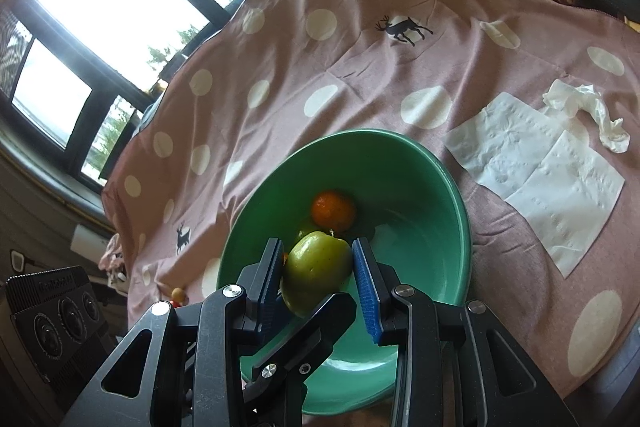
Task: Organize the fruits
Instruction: 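Lower the apple into the bowl and open the right gripper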
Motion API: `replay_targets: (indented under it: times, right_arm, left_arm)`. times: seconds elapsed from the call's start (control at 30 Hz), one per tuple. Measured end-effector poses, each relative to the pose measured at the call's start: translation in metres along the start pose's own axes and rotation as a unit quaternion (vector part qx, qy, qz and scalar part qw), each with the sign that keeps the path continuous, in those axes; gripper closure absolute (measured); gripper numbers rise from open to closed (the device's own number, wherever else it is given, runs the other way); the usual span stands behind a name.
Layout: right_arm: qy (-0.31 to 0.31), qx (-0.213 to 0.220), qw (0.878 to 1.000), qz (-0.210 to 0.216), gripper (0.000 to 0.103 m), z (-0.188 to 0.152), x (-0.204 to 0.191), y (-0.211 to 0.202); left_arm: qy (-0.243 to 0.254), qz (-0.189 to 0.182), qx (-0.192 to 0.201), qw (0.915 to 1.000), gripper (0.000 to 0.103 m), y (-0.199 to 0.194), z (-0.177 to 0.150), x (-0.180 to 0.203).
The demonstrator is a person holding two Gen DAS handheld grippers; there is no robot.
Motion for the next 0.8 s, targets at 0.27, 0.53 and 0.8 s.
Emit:
replay_targets:
  times: [0.27, 0.53, 0.8]
  right_arm:
    - [0.0, -0.012, 1.0, -0.014, 0.065, -0.003, 0.004, 0.004]
    - [0.0, -0.023, 0.999, -0.026, 0.065, -0.005, 0.007, 0.008]
    - [-0.002, -0.027, 0.999, -0.034, 0.065, -0.006, 0.009, 0.009]
  left_arm:
    - [-0.01, -0.008, -0.013, 0.9998, 0.069, 0.005, -0.004, -0.002]
    - [-0.014, -0.009, -0.022, 0.9996, 0.069, 0.012, -0.006, -0.004]
    - [-0.018, -0.012, -0.027, 0.9994, 0.069, 0.016, -0.008, -0.003]
Point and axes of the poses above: each gripper's, at about its wrist camera, not at the fingertips, and y roughly the way its jaws point, x to its right, z to its top, the point moved 8 cm from there along y, roughly the way its jaws point, and after that the axes turned 10 degrees about -y, right-handed, at the moved point
